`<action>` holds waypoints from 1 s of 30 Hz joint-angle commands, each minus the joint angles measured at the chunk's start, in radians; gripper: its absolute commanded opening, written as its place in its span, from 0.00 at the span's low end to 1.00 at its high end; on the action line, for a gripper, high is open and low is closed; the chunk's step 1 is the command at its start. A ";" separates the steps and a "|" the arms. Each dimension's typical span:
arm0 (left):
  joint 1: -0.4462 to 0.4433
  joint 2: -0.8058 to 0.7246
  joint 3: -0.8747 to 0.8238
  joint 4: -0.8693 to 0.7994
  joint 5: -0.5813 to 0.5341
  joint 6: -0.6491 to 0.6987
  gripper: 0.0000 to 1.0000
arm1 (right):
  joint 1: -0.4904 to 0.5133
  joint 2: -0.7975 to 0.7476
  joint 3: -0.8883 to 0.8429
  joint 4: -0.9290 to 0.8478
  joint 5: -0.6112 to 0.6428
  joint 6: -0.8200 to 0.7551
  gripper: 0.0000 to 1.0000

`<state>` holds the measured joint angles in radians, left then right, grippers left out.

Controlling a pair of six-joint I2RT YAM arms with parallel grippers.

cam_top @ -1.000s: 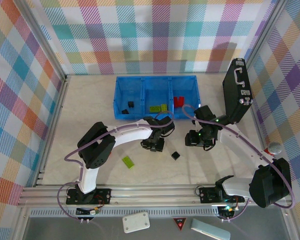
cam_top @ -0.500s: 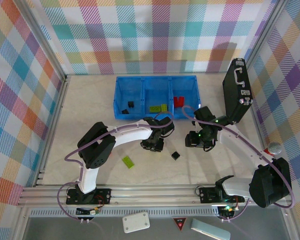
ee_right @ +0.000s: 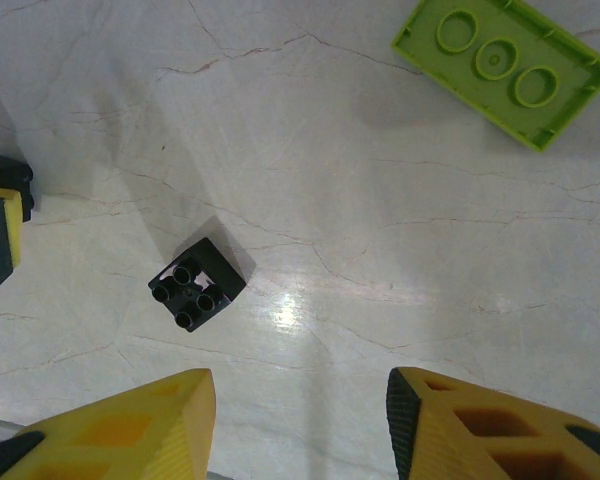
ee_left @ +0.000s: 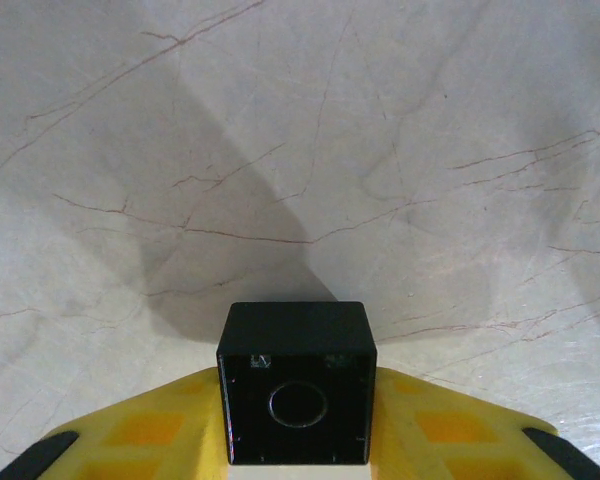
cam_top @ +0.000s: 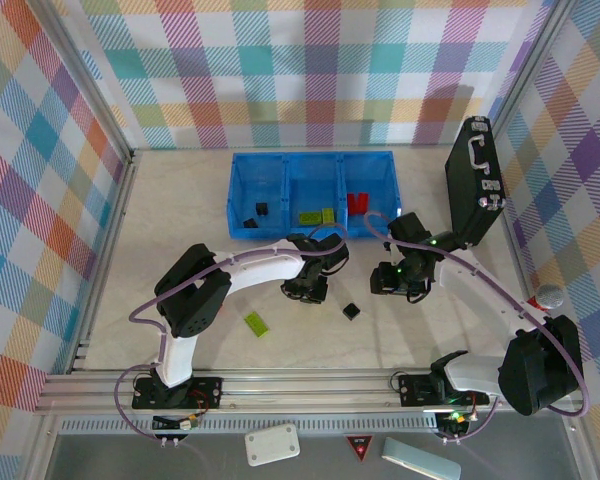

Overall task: Sort the legos into containers by color
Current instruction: Pick up the lego from the center of the table, then place the lego in the container.

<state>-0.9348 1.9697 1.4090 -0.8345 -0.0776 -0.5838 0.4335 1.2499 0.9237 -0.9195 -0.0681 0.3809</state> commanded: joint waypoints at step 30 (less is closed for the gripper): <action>0.321 -0.236 0.105 -0.162 -0.084 0.199 0.36 | 0.010 -0.018 -0.013 -0.012 0.011 0.003 0.50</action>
<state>-0.6441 1.7565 1.4643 -0.9482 -0.1513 -0.4377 0.4335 1.2491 0.9234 -0.9199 -0.0635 0.3813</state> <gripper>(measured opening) 0.361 0.505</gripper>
